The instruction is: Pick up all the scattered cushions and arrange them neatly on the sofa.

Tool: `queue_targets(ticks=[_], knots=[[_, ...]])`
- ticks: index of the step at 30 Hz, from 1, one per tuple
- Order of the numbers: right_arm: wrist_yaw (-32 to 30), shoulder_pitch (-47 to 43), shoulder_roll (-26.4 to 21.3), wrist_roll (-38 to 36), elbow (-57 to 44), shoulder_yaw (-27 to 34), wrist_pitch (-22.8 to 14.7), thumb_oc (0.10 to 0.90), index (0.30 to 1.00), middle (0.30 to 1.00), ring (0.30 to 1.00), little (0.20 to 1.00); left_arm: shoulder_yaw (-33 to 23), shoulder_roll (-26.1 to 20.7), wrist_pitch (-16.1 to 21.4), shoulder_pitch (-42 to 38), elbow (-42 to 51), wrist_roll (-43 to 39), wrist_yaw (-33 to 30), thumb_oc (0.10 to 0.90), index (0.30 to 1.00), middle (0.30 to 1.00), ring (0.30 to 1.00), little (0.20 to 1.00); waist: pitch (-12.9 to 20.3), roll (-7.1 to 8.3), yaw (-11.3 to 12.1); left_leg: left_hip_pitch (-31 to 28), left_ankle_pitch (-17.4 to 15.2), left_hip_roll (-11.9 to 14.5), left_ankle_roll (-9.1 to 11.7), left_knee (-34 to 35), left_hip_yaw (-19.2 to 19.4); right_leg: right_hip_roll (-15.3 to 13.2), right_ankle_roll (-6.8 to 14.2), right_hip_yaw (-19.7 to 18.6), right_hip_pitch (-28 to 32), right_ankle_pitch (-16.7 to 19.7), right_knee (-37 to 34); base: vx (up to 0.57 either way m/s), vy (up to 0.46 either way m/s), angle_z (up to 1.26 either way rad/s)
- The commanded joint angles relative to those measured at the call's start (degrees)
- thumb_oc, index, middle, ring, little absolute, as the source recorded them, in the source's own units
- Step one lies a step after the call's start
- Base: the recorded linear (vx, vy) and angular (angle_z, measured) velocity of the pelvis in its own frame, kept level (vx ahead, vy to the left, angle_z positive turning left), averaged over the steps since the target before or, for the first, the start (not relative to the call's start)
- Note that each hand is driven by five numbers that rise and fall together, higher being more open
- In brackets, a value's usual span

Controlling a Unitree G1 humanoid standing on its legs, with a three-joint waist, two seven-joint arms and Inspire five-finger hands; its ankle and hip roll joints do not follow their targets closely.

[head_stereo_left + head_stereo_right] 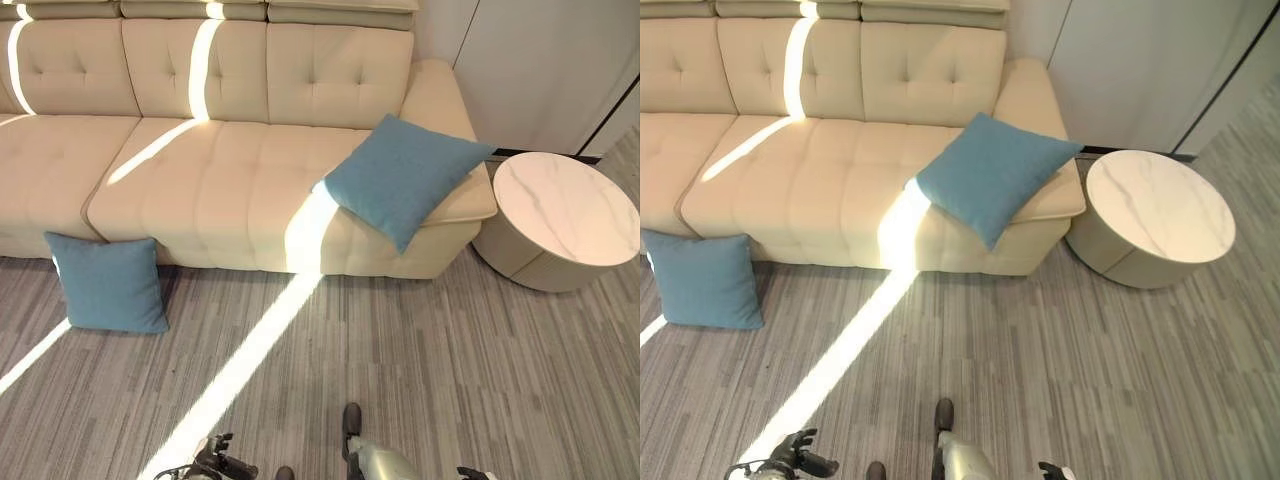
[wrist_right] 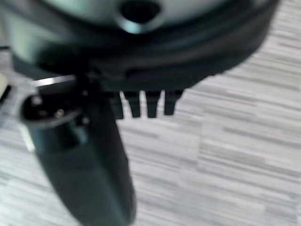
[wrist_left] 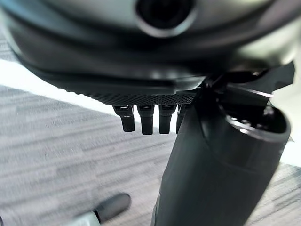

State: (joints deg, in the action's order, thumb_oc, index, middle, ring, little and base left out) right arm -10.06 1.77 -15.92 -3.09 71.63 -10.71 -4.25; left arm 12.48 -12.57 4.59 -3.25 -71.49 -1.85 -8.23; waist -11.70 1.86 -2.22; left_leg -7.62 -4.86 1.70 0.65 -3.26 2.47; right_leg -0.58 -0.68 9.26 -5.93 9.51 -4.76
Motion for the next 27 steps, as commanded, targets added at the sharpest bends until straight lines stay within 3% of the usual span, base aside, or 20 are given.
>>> queue_targets(ticks=[1, 3, 4, 8, 10, 11, 13, 18, 20, 22, 24, 25, 27], knots=[[-1.53, -1.96, -2.66, -1.71, 0.51, -0.57, -0.93, 0.800, 0.900, 0.900, 0.900, 0.900, 0.49, -0.85, 1.01, -3.34, 1.26, 0.42, -0.16, 0.800, 0.900, 0.900, 0.900, 0.900, -1.69, 1.06, 0.04, 9.17, 1.92, -1.52, 2.77, -15.12, 0.58, -0.77, 3.20, -2.72, 2.03, -9.33, 6.04, 0.04, -0.152, 0.08], [-2.03, -2.60, -2.47, -2.29, -0.33, -1.15, -1.04, 0.800, 0.900, 0.900, 0.900, 0.900, 1.31, -0.61, 0.93, -4.24, 2.09, -0.22, -0.61, 0.800, 0.900, 0.900, 0.900, 0.900, -2.79, 2.17, 0.79, 14.70, 4.40, -0.57, 2.48, -23.92, 1.45, -0.83, 1.70, -3.00, 4.27, -10.35, 5.34, 0.13, -0.135, 0.02], [-2.18, -2.60, -2.48, -2.35, -0.40, -1.29, -0.95, 0.800, 0.900, 0.900, 0.900, 0.900, 1.51, -0.48, 0.83, -4.21, 2.13, -0.32, -0.70, 0.800, 0.900, 0.900, 0.900, 0.900, -2.80, 2.44, 1.20, 16.79, 3.79, -0.34, 1.93, -24.05, 2.02, -0.98, 1.54, -3.04, 5.17, -10.84, 4.98, 0.21, -0.085, 0.07], [-2.40, -2.27, -2.52, -2.37, -0.31, -1.58, -0.96, 0.800, 0.900, 0.900, 0.900, 0.900, 1.98, -0.05, 0.53, -3.73, 1.12, 0.07, -0.84, 0.800, 0.900, 0.900, 0.900, 0.900, -2.00, 2.77, 2.12, 18.64, 2.26, -0.43, 1.02, -12.59, 3.10, -0.91, 2.51, -3.28, 7.97, -12.44, 3.21, 0.24, 0.032, -0.08], [-2.56, -1.86, -2.60, -2.03, -0.09, -1.83, -0.98, 0.800, 0.900, 0.900, 0.900, 0.900, 1.74, 0.19, 0.56, -3.39, 0.76, -0.12, -0.96, 0.800, 0.900, 0.900, 0.900, 0.900, -1.70, 1.93, 2.85, 19.05, 6.05, -1.22, 1.39, -4.44, 1.32, 0.29, 2.70, -4.20, 9.63, -13.45, 2.54, 0.33, 0.130, -0.16], [-2.79, -1.69, -2.66, -1.88, 0.10, -1.81, -0.95, 0.800, 0.900, 0.900, 0.900, 0.900, 1.60, 0.30, 0.67, -3.45, 0.64, -0.60, -1.20, 0.800, 0.900, 0.900, 0.900, 0.900, -1.59, 1.43, 3.47, 20.55, 9.45, -1.21, 2.18, -0.80, 0.18, 1.02, 2.78, -5.14, 11.26, -14.71, 2.63, 0.36, 0.166, -0.20], [-2.51, -0.89, -2.34, -1.59, 0.26, -1.48, -0.96, 0.800, 0.900, 0.900, 0.900, 0.900, 0.96, 0.52, 0.48, -2.98, 0.23, -0.71, -1.06, 0.800, 0.900, 0.900, 0.900, 0.900, -0.45, 1.36, 3.48, 18.97, 9.33, -1.11, 1.68, 2.24, 0.40, 1.11, 3.21, -5.85, 12.09, -15.85, 3.20, 0.31, 0.170, -0.15], [-2.08, -0.45, -1.63, -1.55, 0.50, -1.16, -1.03, 0.800, 0.900, 0.900, 0.900, 0.900, 0.26, 0.44, 0.24, -2.39, -0.20, -0.66, -0.87, 0.800, 0.900, 0.900, 0.900, 0.900, 0.83, 1.94, 3.62, 16.27, 7.86, -2.40, 0.33, 2.08, 1.18, -0.71, 4.85, -6.37, 11.61, -16.27, 8.41, 0.22, 0.167, -0.51], [-1.58, -0.49, -1.33, -1.38, -0.06, -1.11, -0.90, 0.800, 0.900, 0.900, 0.900, 0.900, 0.78, -0.02, 0.07, -2.76, 0.26, -0.17, -0.65, 0.800, 0.900, 0.900, 0.900, 0.900, 0.91, 1.78, 3.47, 13.91, 6.10, -3.00, -1.12, 2.39, 1.55, -1.75, 6.41, -6.35, 8.97, -15.40, 15.90, 0.16, 0.178, -0.06], [-1.62, -1.01, -1.40, -1.38, -0.95, -1.26, -0.82, 0.800, 0.900, 0.900, 0.900, 0.900, 1.13, -0.66, -0.02, -3.43, 1.10, -0.30, -0.73, 0.800, 0.900, 0.900, 0.900, 0.900, -0.24, 1.33, 2.77, 12.59, 5.06, -3.24, -2.45, 2.11, 1.79, -2.60, 7.76, -6.16, 4.90, -11.22, 23.62, 0.09, 0.144, -0.01], [-1.63, -1.27, -1.45, -1.33, -1.58, -1.34, -1.01, 0.800, 0.900, 0.900, 0.900, 0.900, 1.23, -1.10, 0.05, -3.82, 1.44, -0.50, -0.80, 0.800, 0.900, 0.900, 0.900, 0.900, -0.93, 0.64, 2.45, 11.65, 4.35, -2.95, -3.02, 2.09, 2.19, -3.24, 8.33, -4.85, 1.87, -9.57, 28.81, 0.10, 0.123, 0.02], [-2.61, -4.33, -0.85, -0.55, -2.63, -3.21, -1.55, 0.800, 0.900, 0.900, 0.900, 0.900, 2.00, -1.62, 0.30, -3.43, 1.82, -0.17, -0.96, 0.800, 0.900, 0.900, 0.900, 0.900, -0.93, -0.15, 3.36, 10.95, 3.77, -2.97, -3.28, 2.06, 1.97, -4.26, 8.04, -2.75, 0.85, -9.37, 29.72, 0.19, 0.124, 0.07], [-3.79, -5.10, 0.30, 1.70, -4.78, -4.10, -1.74, 0.800, 0.900, 0.900, 0.900, 0.900, 1.66, -1.08, 0.55, -2.42, 2.34, -0.40, -1.16, 0.800, 0.900, 0.900, 0.900, 0.900, -0.64, -0.98, 3.42, 9.15, 2.86, -2.95, -3.33, 2.80, 1.98, -5.02, 7.28, 0.04, -0.65, -10.44, 27.42, 0.22, 0.077, 0.05]])
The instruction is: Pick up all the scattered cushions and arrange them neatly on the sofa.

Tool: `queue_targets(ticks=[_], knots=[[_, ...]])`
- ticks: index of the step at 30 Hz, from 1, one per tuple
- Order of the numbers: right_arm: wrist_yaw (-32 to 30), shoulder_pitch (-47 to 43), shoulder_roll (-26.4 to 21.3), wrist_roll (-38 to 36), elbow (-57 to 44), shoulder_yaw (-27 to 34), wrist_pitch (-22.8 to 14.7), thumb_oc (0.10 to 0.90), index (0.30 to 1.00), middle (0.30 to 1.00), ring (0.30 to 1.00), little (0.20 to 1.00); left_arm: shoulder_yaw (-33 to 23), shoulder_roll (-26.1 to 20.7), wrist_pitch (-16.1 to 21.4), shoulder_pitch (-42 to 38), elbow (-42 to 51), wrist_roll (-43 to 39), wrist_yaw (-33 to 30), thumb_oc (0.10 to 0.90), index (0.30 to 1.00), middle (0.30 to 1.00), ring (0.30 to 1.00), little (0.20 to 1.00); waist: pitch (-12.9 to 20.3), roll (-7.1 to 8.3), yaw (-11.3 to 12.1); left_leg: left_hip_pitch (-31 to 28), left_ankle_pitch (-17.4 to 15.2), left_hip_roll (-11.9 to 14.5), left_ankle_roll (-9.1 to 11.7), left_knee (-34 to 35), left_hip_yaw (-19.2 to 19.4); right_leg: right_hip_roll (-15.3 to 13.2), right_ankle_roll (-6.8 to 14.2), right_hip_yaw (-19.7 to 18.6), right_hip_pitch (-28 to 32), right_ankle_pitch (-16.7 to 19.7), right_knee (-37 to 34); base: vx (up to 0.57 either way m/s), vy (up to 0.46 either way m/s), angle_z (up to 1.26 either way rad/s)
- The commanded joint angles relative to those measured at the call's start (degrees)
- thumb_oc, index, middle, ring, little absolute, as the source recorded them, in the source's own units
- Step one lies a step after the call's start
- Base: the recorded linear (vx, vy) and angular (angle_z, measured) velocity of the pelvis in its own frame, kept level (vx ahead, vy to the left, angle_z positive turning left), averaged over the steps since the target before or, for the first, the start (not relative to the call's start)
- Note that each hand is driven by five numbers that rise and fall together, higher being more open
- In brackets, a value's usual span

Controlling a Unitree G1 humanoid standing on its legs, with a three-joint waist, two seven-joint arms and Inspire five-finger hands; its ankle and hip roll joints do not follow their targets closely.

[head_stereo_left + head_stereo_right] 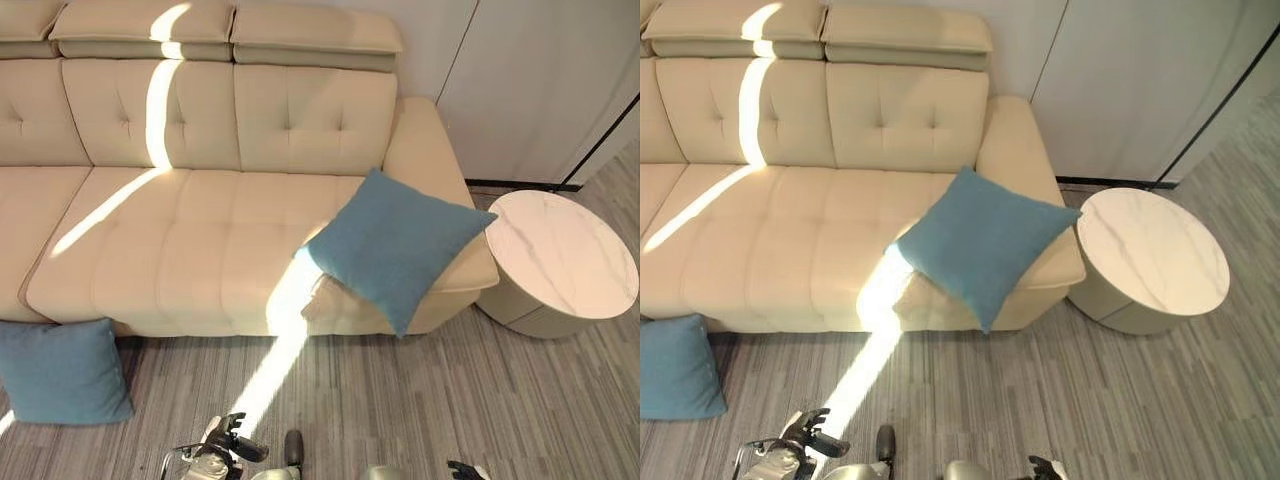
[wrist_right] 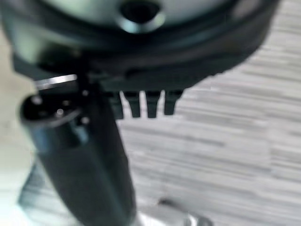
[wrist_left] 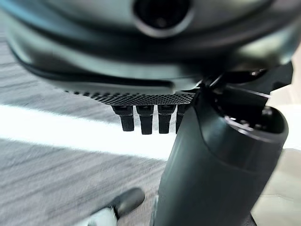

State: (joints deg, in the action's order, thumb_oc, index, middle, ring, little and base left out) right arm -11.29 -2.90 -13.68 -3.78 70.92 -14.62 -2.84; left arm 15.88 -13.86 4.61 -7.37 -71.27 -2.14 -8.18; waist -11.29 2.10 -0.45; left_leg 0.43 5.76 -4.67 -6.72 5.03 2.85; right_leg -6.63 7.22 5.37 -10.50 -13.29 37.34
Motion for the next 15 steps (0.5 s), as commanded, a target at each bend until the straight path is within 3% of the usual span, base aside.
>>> queue_targets(ticks=[1, 4, 6, 8, 11, 13, 14, 15], knots=[[-2.91, -0.61, -1.72, 3.01, -4.35, -0.42, -3.11, 0.800, 0.900, 0.900, 0.900, 0.900, -1.87, 0.47, 0.50, 1.76, 2.18, -0.11, -1.53, 0.800, 0.900, 0.900, 0.900, 0.900, -1.00, -1.40, 1.54, 0.36, -8.30, 3.49, 4.06, -5.28, 1.66, 1.10, -1.06, 5.20, 3.26, 11.46, -16.92, 0.22, 0.014, 0.06], [-3.05, -1.14, -1.88, 4.08, -4.19, -0.62, -2.71, 0.800, 0.900, 0.900, 0.900, 0.900, -2.06, 0.85, 0.41, 1.84, 1.49, 0.48, -1.53, 0.800, 0.900, 0.900, 0.900, 0.900, -0.95, -1.26, 1.15, -1.65, -9.51, 3.32, 4.36, -4.72, 2.15, 1.15, -1.40, 7.96, 2.15, 11.91, -23.06, 0.18, -0.021, -0.28], [-2.72, -1.09, -2.46, 4.63, -3.82, -0.72, -2.22, 0.800, 0.900, 0.900, 0.900, 0.900, -2.43, 0.80, 0.51, 2.09, 0.61, 1.02, -1.44, 0.800, 0.900, 0.900, 0.900, 0.900, -1.17, -0.49, 0.17, -4.54, -10.77, 2.34, 4.63, -3.94, 1.41, 2.41, -0.77, 8.70, -0.77, 14.96, -30.54, 0.26, -0.054, -0.50], [-2.50, -0.93, -2.85, 4.76, -3.63, -0.54, -2.10, 0.800, 0.900, 0.900, 0.900, 0.900, -2.41, 0.68, 0.43, 1.97, 0.39, 1.52, -1.23, 0.800, 0.900, 0.900, 0.900, 0.900, -1.53, -0.47, -0.32, -5.51, -11.25, 2.16, 4.75, -3.84, 0.74, 2.87, -0.50, 8.41, -0.90, 15.43, -32.24, 0.24, -0.082, -0.01], [-2.17, 0.10, -3.39, 3.47, -1.78, 0.53, -2.26, 0.800, 0.900, 0.900, 0.900, 0.900, -2.03, 1.33, 0.55, 2.29, -0.60, 2.58, -0.72, 0.800, 0.900, 0.900, 0.900, 0.900, -0.37, -0.09, -0.88, -7.21, -13.90, 1.96, 5.54, -5.21, -0.24, 3.94, -1.81, 6.02, 2.28, 16.31, -36.43, 0.30, -0.154, 0.43], [-1.91, -0.14, -3.84, 1.39, -1.20, 1.48, -2.81, 0.800, 0.900, 0.900, 0.900, 0.900, -0.63, 1.99, 0.99, 1.65, 0.74, 2.35, 0.19, 0.800, 0.900, 0.900, 0.900, 0.900, -0.69, 0.12, -1.11, -2.38, -11.41, 3.61, 9.49, -17.71, 1.85, 3.89, -3.49, 6.55, 6.66, 15.31, -38.69, 0.21, -0.217, 0.60], [-1.91, -0.14, -3.84, 1.39, -1.20, 1.48, -2.81, 0.800, 0.900, 0.900, 0.900, 0.900, -0.63, 1.99, 0.99, 1.65, 0.74, 2.35, 0.19, 0.800, 0.900, 0.900, 0.900, 0.900, -0.69, 0.12, -1.11, -2.38, -11.41, 3.61, 9.49, -17.71, 1.85, 3.89, -3.49, 6.55, 6.66, 15.31, -38.69, 0.04, -0.135, 0.60], [-2.10, -0.54, -4.19, 0.49, -1.49, 1.36, -3.09, 0.800, 0.900, 0.900, 0.900, 0.900, -0.08, 1.88, 1.27, 1.06, 1.92, 1.76, 0.20, 0.800, 0.900, 0.900, 0.900, 0.900, -1.68, 0.63, -0.53, 2.62, -9.40, 4.51, 10.24, -26.14, 1.74, 4.23, -4.86, 5.83, 8.47, 14.40, -39.68, 0.10, -0.089, 0.31]])
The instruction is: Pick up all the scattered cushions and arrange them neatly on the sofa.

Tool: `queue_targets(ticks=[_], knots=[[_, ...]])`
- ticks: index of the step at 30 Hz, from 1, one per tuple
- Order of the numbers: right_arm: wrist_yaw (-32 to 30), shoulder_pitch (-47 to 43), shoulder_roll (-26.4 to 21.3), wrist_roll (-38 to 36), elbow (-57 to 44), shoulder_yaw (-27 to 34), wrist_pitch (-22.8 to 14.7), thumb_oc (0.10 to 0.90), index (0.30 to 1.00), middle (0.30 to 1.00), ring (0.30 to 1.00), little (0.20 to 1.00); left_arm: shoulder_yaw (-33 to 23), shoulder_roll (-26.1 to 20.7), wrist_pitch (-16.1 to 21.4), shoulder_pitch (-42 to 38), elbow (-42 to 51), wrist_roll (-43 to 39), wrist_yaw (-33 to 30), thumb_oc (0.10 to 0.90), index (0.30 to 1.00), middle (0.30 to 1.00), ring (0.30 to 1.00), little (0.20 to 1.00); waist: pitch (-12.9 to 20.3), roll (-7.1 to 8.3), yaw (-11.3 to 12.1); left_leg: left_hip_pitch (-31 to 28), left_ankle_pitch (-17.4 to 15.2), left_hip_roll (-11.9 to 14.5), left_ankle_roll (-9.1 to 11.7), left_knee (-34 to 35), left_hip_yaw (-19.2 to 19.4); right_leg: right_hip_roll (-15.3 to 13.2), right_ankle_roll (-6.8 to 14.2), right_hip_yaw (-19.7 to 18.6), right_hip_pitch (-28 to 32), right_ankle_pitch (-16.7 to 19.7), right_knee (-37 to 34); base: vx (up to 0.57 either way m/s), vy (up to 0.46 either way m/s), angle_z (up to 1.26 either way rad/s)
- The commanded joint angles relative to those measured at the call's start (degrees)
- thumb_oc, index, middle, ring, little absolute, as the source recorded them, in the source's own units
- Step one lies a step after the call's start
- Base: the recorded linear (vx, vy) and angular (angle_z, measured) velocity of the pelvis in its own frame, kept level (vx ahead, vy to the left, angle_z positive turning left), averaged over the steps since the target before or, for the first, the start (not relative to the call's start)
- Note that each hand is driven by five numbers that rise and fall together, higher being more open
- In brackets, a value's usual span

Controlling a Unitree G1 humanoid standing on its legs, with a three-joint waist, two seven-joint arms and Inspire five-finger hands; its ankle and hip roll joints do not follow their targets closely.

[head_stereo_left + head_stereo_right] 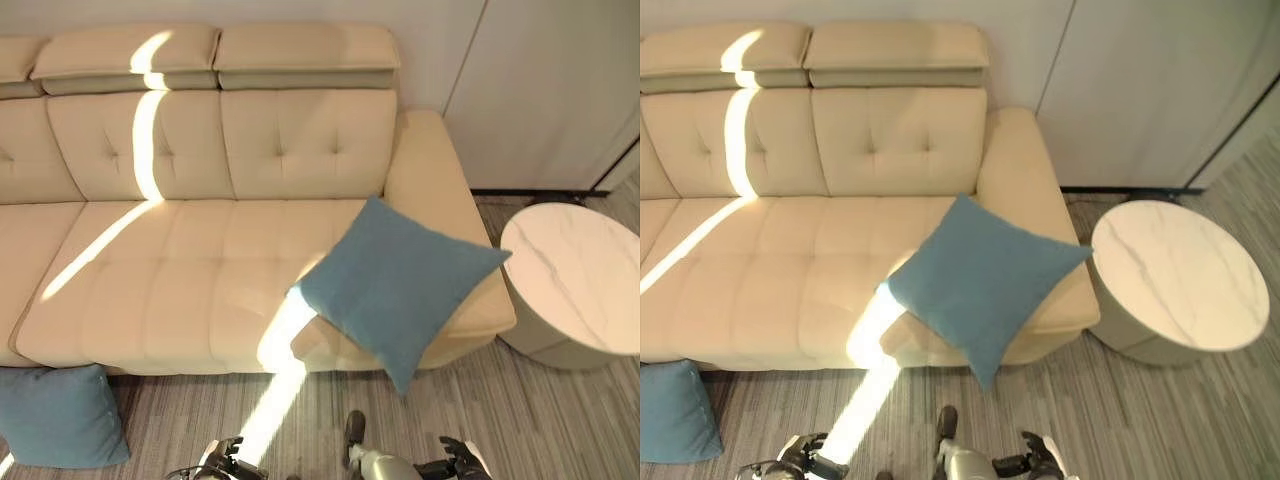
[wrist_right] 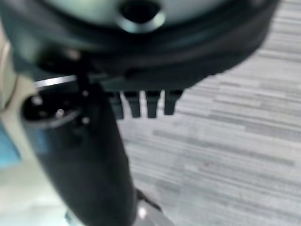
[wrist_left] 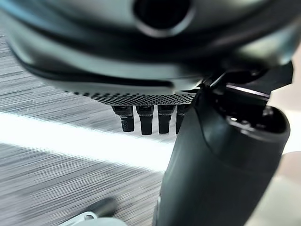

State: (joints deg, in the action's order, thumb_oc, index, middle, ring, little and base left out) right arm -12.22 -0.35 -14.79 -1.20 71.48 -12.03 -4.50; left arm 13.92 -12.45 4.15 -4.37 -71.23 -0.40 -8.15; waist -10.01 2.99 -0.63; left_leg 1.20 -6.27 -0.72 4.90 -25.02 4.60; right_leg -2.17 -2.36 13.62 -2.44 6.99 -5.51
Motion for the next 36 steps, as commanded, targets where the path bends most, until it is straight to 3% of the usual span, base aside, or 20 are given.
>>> queue_targets(ticks=[1, 2, 3, 5, 6, 7, 11, 17, 24, 27, 28, 30, 32, 36], knots=[[-1.34, -3.20, -3.34, -2.53, -2.16, -1.18, -1.53, 0.800, 0.900, 0.900, 0.900, 0.900, 1.98, 0.49, 1.78, -2.05, 2.46, -0.62, -0.07, 0.800, 0.900, 0.900, 0.900, 0.900, -3.13, 0.01, 0.05, 3.54, 1.93, 1.32, -1.80, 4.25, -0.23, -0.53, 4.75, -2.97, 1.59, -6.36, 2.45, 0.19, -0.066, -0.15], [-1.65, -3.17, -3.36, -2.42, -2.13, -1.23, -1.58, 0.800, 0.900, 0.900, 0.900, 0.900, 1.86, 0.57, 1.80, -2.04, 2.82, -0.97, -0.26, 0.800, 0.900, 0.900, 0.900, 0.900, -2.75, 0.18, 0.31, 3.60, 0.44, 2.15, -2.25, 8.71, -0.15, -0.85, 5.24, -3.10, 2.22, -6.79, 1.85, 0.21, 0.030, -0.45], [-1.81, -3.12, -3.39, -2.38, -2.12, -1.16, -1.63, 0.800, 0.900, 0.900, 0.900, 0.900, 1.92, 0.65, 1.79, -2.03, 2.68, -1.05, -0.34, 0.800, 0.900, 0.900, 0.900, 0.900, -2.66, 0.14, 0.49, 3.42, 0.91, 2.54, -2.23, 11.51, -0.43, -0.82, 5.52, -3.28, 2.66, -6.95, 1.57, 0.19, 0.075, -0.49], [-2.19, -3.14, -3.50, -2.45, -2.03, -1.11, -1.77, 0.800, 0.900, 0.900, 0.900, 0.900, 2.05, 0.63, 1.80, -2.13, 2.57, -1.30, -0.76, 0.800, 0.900, 0.900, 0.900, 0.900, -2.74, -0.42, 0.84, 4.02, 4.09, 3.80, -1.68, 17.19, -1.95, -0.25, 5.66, -4.07, 3.25, -7.50, 1.51, 0.12, 0.069, -0.36], [-2.19, -3.13, -3.51, -2.45, -2.03, -1.11, -1.77, 0.800, 0.900, 0.900, 0.900, 0.900, 2.06, 0.64, 1.80, -2.12, 2.57, -1.30, -0.77, 0.800, 0.900, 0.900, 0.900, 0.900, -2.81, -0.40, 0.87, 3.81, 4.18, 3.78, -1.67, 17.40, -1.92, -0.26, 5.65, -4.10, 3.35, -7.53, 1.51, 0.13, 0.077, -0.46], [-2.52, -3.25, -3.52, -2.46, -1.85, -1.18, -1.80, 0.800, 0.900, 0.900, 0.900, 0.900, 2.20, 0.66, 1.87, -2.35, 2.44, -1.83, -1.10, 0.800, 0.900, 0.900, 0.900, 0.900, -3.13, -0.91, 1.36, 4.94, 6.94, 4.28, -1.30, 20.45, -4.42, 0.32, 5.51, -4.92, 4.04, -8.30, 1.70, 0.08, 0.049, -0.49], [-2.86, -2.53, -3.35, -1.72, -1.13, -1.03, -1.85, 0.800, 0.900, 0.900, 0.900, 0.900, 1.51, 1.08, 1.79, -1.97, 1.76, -2.18, -1.45, 0.800, 0.900, 0.900, 0.900, 0.900, -2.55, -1.62, 1.74, 3.97, 7.80, 4.07, -1.09, 23.24, -7.11, 0.55, 5.62, -6.85, 5.46, -9.09, 1.63, 0.17, 0.146, -0.58], [-3.90, -2.34, -3.11, -1.79, -0.38, 0.96, -1.65, 0.800, 0.900, 0.900, 0.900, 0.900, -0.01, 0.06, 2.36, -1.44, 2.60, -3.10, -2.79, 0.800, 0.900, 0.900, 0.900, 0.900, -0.95, -2.75, 1.73, -0.05, 7.12, 2.43, -2.46, 26.87, -4.73, -1.76, 7.10, -8.32, 6.38, -8.81, 2.13, 0.12, 0.203, -0.19], [-4.79, -2.79, -5.72, -4.83, -2.41, 6.38, -2.62, 0.800, 0.900, 0.900, 0.900, 0.900, -4.53, -5.00, 4.49, -0.13, 8.47, -5.83, -3.84, 0.800, 0.900, 0.900, 0.900, 0.900, 0.28, -3.73, 1.53, -2.21, 6.09, 0.83, -3.71, 29.18, -2.36, -4.32, 9.46, -9.64, 5.80, -6.65, 1.26, 0.03, 0.137, -0.14], [-2.26, -3.77, -15.14, -10.81, -7.34, 12.52, -4.97, 0.800, 0.900, 0.900, 0.900, 0.900, -9.07, -12.24, 5.89, 0.24, 14.17, -8.75, -2.03, 0.800, 0.900, 0.900, 0.900, 0.900, 1.06, -3.29, 1.47, -3.02, 5.68, 0.67, -3.80, 29.74, -1.52, -4.98, 10.29, -9.99, 5.68, -5.90, 0.85, 0.03, 0.074, -0.14], [1.19, 0.03, -18.80, -12.05, -7.61, 16.03, -2.60, 0.800, 0.900, 0.900, 0.900, 0.900, -10.64, -13.57, 6.10, 1.18, 16.50, -9.62, -1.70, 0.800, 0.900, 0.900, 0.900, 0.900, 0.90, -3.04, 1.07, -3.29, 5.48, 0.69, -3.75, 29.74, -1.26, -5.16, 10.58, -10.06, 5.74, -5.77, 0.83, 0.01, 0.036, -0.13], [1.49, 1.20, -17.84, -15.00, -9.96, 15.75, -4.42, 0.800, 0.900, 0.900, 0.900, 0.900, -11.15, -14.11, 6.42, 0.61, 18.26, -10.62, -2.05, 0.800, 0.900, 0.900, 0.900, 0.900, 1.47, -2.65, 0.53, -3.43, 5.48, 0.69, -3.86, 29.99, -0.51, -5.22, 10.99, -10.60, 5.28, -5.24, 0.66, 0.02, 0.053, -0.16], [1.68, 1.96, -17.88, -17.63, -15.75, 18.66, -4.66, 0.800, 0.900, 0.900, 0.900, 0.900, -12.65, -15.48, 6.71, -0.67, 20.19, -12.53, -2.68, 0.800, 0.900, 0.900, 0.900, 0.900, 1.71, -2.20, 0.11, -3.77, 5.03, 0.63, -4.10, 30.00, 0.24, -5.39, 11.29, -11.13, 5.03, -4.98, 0.69, 0.03, 0.069, -0.38], [2.97, 1.02, -18.94, -20.55, -22.59, 17.88, -5.05, 0.800, 0.900, 0.900, 0.900, 0.900, -12.09, -15.60, 7.06, -3.75, 22.99, -15.31, -3.08, 0.800, 0.900, 0.900, 0.900, 0.900, 1.71, -1.21, -0.60, -3.93, 4.44, 0.67, -4.38, 29.97, 2.05, -5.47, 11.84, -12.56, 3.71, -4.17, 0.93, 0.01, 0.053, -0.39]])
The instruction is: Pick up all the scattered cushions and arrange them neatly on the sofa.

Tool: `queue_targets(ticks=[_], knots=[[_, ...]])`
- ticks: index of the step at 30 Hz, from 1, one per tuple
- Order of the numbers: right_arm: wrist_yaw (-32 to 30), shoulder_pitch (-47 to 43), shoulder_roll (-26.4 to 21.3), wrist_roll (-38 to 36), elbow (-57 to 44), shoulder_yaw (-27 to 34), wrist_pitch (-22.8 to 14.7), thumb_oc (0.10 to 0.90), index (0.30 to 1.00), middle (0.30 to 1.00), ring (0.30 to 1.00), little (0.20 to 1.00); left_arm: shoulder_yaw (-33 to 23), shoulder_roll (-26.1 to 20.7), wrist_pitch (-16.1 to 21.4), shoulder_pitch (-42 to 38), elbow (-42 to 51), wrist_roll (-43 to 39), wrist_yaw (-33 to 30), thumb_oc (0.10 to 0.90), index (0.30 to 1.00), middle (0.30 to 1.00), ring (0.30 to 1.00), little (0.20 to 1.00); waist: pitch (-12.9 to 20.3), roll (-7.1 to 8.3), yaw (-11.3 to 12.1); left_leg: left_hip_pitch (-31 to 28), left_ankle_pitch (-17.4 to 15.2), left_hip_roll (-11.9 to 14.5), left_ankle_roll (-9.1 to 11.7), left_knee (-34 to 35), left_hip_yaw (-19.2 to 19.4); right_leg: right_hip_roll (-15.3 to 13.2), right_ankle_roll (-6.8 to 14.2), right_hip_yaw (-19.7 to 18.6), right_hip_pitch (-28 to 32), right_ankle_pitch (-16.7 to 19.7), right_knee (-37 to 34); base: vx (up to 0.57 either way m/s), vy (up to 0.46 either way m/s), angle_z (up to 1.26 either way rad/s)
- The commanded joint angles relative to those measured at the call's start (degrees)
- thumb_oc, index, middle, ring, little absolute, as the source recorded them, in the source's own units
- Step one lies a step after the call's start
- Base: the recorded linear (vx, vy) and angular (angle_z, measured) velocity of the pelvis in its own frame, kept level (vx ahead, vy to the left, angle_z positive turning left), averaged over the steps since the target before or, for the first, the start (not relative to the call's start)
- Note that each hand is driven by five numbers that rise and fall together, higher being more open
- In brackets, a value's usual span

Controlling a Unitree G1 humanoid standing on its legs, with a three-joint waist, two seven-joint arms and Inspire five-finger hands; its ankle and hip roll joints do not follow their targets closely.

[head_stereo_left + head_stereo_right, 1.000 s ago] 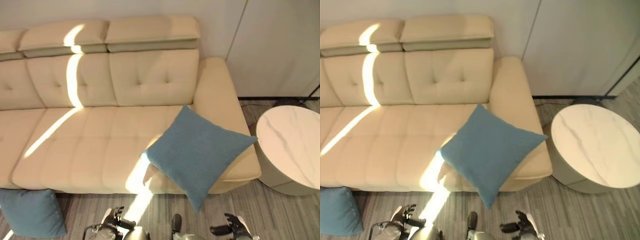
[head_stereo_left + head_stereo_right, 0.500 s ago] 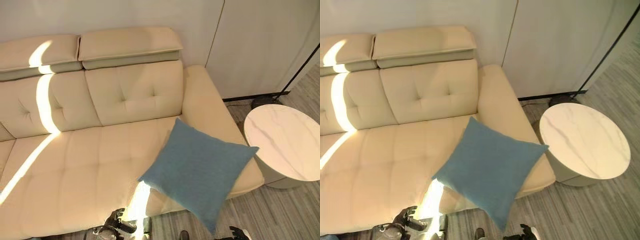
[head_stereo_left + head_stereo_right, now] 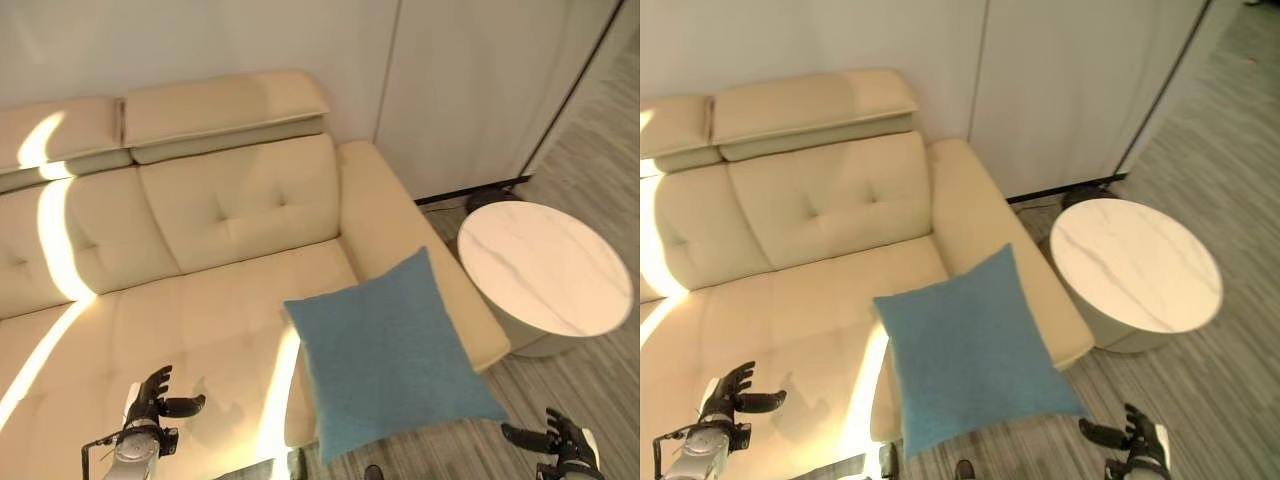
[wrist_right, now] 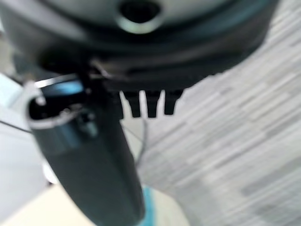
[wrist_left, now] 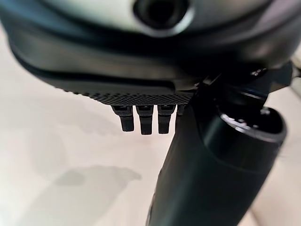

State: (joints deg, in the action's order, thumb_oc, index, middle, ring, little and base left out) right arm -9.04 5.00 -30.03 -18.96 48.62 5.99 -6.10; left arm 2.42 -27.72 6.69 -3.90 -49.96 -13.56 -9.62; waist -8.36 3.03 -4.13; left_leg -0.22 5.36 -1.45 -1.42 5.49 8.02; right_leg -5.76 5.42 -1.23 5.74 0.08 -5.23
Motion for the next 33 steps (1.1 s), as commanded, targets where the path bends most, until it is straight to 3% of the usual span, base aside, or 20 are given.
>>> queue_targets(ticks=[1, 3, 5, 8, 17, 23, 27, 33], knots=[[-0.21, -4.33, -3.70, -2.78, 0.27, -0.14, -3.44, 0.800, 0.900, 0.900, 0.900, 0.900, -0.59, -0.33, 4.51, -4.22, 1.72, -2.15, -1.61, 0.800, 0.900, 0.900, 0.900, 0.900, 0.06, -1.26, 2.91, -2.51, -7.19, 1.41, 1.94, -0.53, -1.37, -1.87, 4.06, 2.28, -4.48, 2.74, 0.66, 0.00, 0.015, -0.34], [-0.08, -4.08, -2.50, 0.41, -8.72, -3.02, -2.97, 0.800, 0.900, 0.900, 0.900, 0.900, 0.23, 0.60, 4.33, -4.70, 5.17, -1.61, -1.70, 0.800, 0.900, 0.900, 0.900, 0.900, -0.31, -0.73, 2.65, -2.21, -7.44, 1.45, 1.64, -0.62, -0.15, -1.93, 4.41, 1.57, -5.86, 3.48, 0.84, -0.02, 0.032, -0.20], [0.14, -3.99, -2.61, 1.04, -11.17, -3.45, -3.01, 0.800, 0.900, 0.900, 0.900, 0.900, 0.46, 0.89, 4.35, -4.63, 5.75, -1.40, -1.76, 0.800, 0.900, 0.900, 0.900, 0.900, -0.44, -0.59, 2.63, -1.99, -7.48, 1.48, 1.57, -0.69, 0.09, -2.01, 4.54, 1.42, -6.27, 3.63, 0.87, -0.03, 0.021, -0.29], [0.86, -5.15, -4.72, 3.92, -18.97, -5.85, -2.99, 0.800, 0.900, 0.900, 0.900, 0.900, 1.62, 3.76, 4.37, -3.77, 8.28, -2.39, -1.30, 0.800, 0.900, 0.900, 0.900, 0.900, -0.96, 0.17, 3.19, -0.95, -7.50, 1.47, 1.36, -1.12, 0.48, -2.18, 4.72, 1.47, -7.51, 4.09, 0.76, -0.03, 0.010, -0.20], [2.83, -12.34, -10.57, 2.04, -29.07, -10.39, -4.91, 0.800, 0.900, 0.900, 0.900, 0.900, 7.07, 8.99, 4.29, -5.18, 9.22, -4.19, -0.12, 0.800, 0.900, 0.900, 0.900, 0.900, -2.03, 1.61, 4.35, 1.65, -7.12, 1.82, 1.61, -2.10, -0.90, -2.22, 4.30, 3.26, -8.64, 4.18, 0.49, -0.01, -0.009, 0.04], [2.76, -15.87, -11.08, 0.90, -29.30, -12.61, -5.29, 0.800, 0.900, 0.900, 0.900, 0.900, 9.32, 9.95, 4.21, -6.17, 9.94, -4.86, 0.24, 0.800, 0.900, 0.900, 0.900, 0.900, -3.42, 2.41, 5.07, 3.84, -6.89, 2.26, 1.87, -3.29, -1.79, -2.14, 3.93, 4.19, -9.77, 4.23, 0.64, -0.04, -0.039, 0.10], [0.67, -22.59, -8.63, -0.35, -23.10, -16.50, -4.93, 0.800, 0.900, 0.900, 0.900, 0.900, 12.31, 10.80, 4.46, -10.65, 10.99, -7.28, -0.52, 0.800, 0.900, 0.900, 0.900, 0.900, -6.90, 3.46, 6.14, 10.16, -6.10, 2.43, 2.46, -6.14, -3.42, -1.97, 3.06, 5.84, -14.09, 5.29, 1.19, -0.14, -0.102, 0.28], [-2.78, -24.86, -7.02, 1.92, -20.33, -16.19, -4.39, 0.800, 0.900, 0.900, 0.900, 0.900, 13.40, 10.78, 4.63, -14.59, 11.46, -7.84, -1.67, 0.800, 0.900, 0.900, 0.900, 0.900, -8.06, 3.31, 5.77, 14.11, -5.14, 2.35, 2.88, -7.17, -4.52, -2.08, 2.60, 6.89, -17.15, 5.74, 1.65, -0.02, -0.041, 0.10]])
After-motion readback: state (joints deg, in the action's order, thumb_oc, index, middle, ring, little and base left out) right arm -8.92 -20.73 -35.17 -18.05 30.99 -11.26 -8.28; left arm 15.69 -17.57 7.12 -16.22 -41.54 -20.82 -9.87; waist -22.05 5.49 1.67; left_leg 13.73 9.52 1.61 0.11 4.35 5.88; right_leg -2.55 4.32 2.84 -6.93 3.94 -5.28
